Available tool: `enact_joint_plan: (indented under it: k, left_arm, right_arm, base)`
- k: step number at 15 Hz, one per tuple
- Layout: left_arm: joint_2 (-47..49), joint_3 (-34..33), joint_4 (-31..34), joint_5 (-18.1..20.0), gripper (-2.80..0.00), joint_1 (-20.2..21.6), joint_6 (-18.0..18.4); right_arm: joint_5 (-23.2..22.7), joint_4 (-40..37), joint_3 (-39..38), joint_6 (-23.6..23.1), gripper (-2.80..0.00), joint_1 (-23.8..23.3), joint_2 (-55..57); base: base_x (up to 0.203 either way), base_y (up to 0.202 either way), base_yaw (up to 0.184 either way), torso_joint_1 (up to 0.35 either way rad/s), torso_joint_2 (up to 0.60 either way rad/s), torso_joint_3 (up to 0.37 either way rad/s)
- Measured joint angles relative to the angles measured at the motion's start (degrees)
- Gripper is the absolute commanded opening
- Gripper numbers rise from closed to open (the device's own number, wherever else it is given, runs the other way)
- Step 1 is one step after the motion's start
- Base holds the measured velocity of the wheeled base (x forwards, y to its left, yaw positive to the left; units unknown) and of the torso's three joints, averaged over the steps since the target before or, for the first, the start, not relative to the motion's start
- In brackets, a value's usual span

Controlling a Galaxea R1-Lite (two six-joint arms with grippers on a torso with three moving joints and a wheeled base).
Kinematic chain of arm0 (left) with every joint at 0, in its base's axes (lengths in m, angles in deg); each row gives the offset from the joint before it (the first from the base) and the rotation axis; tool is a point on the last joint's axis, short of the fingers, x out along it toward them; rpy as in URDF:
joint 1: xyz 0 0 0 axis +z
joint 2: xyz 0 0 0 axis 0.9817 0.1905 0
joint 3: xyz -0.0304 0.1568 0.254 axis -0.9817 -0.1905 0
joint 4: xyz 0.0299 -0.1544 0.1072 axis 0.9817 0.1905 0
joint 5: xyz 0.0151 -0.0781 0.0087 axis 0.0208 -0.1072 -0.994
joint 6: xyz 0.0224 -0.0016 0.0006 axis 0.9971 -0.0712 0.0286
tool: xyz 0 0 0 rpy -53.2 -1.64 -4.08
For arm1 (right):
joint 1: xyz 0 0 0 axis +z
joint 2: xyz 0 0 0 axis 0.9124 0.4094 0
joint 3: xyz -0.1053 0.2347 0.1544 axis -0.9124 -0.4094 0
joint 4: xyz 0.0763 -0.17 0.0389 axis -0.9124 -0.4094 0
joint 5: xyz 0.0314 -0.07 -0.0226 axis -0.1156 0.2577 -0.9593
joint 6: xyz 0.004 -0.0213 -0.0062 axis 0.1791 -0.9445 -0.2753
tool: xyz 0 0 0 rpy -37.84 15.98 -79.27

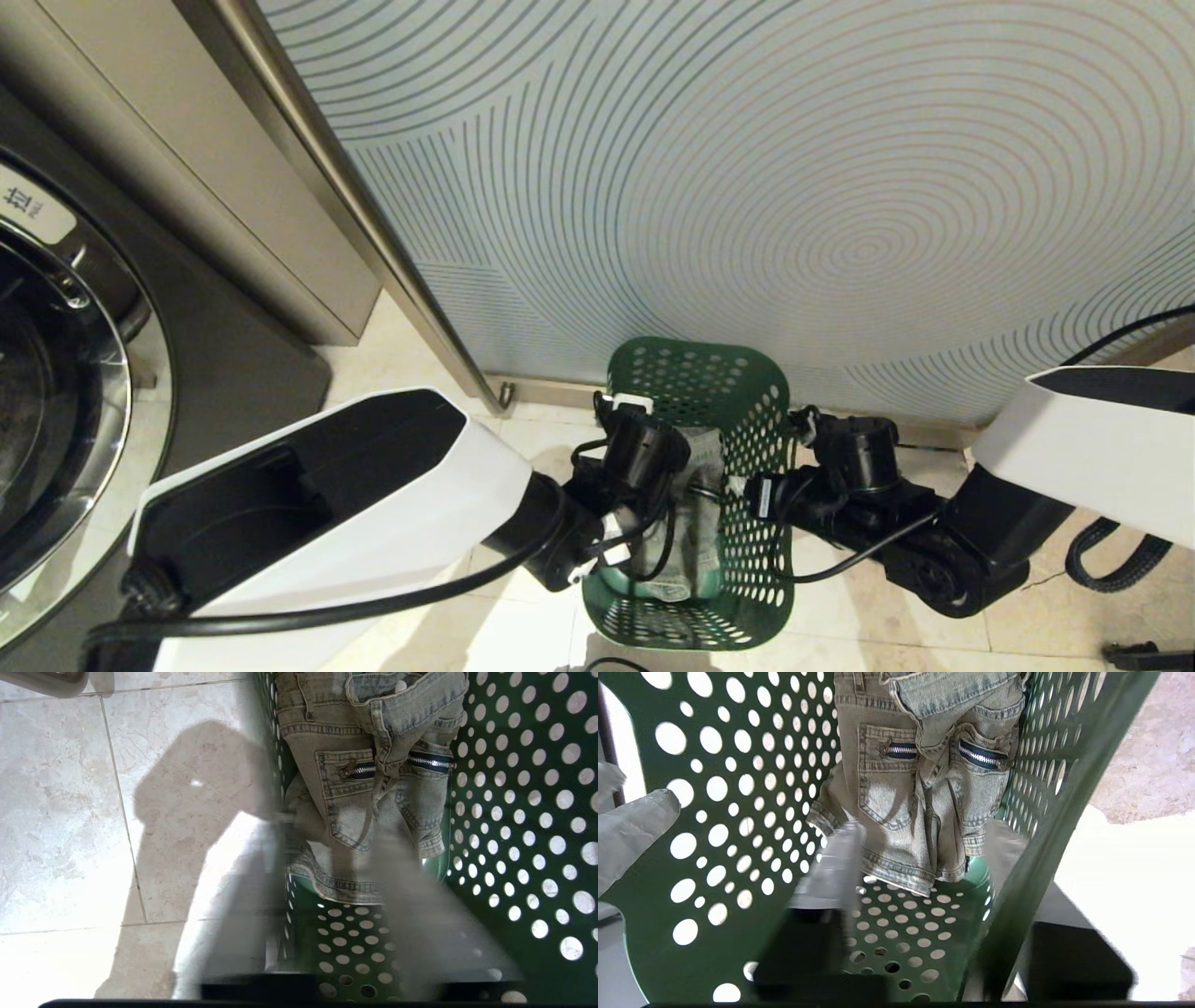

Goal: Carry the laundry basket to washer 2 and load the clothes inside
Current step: Pick up the clothes basket and put it beside the washing machine

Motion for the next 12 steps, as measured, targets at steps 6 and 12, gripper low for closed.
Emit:
enact_joint_plan:
  k: [6,12]
  left_arm:
    - [-0.50,0.06,0.52,1.99,-2.80,0.51,0.23]
    - [-5.10,-0.94,4.13,8.54,-2.80,1.05,-0.85]
  right_arm:
    - [-0.48,7.50,-4.15,0.11,-2.80,0.04,0.34]
    - [-3.75,19.84,-11.17,0.89,-2.80,0.98,-0.47]
  base:
    - [0.000,0.000,0.000,0.000,0.00,0.000]
    - [0.000,0.000,0.000,0.000,0.00,0.000]
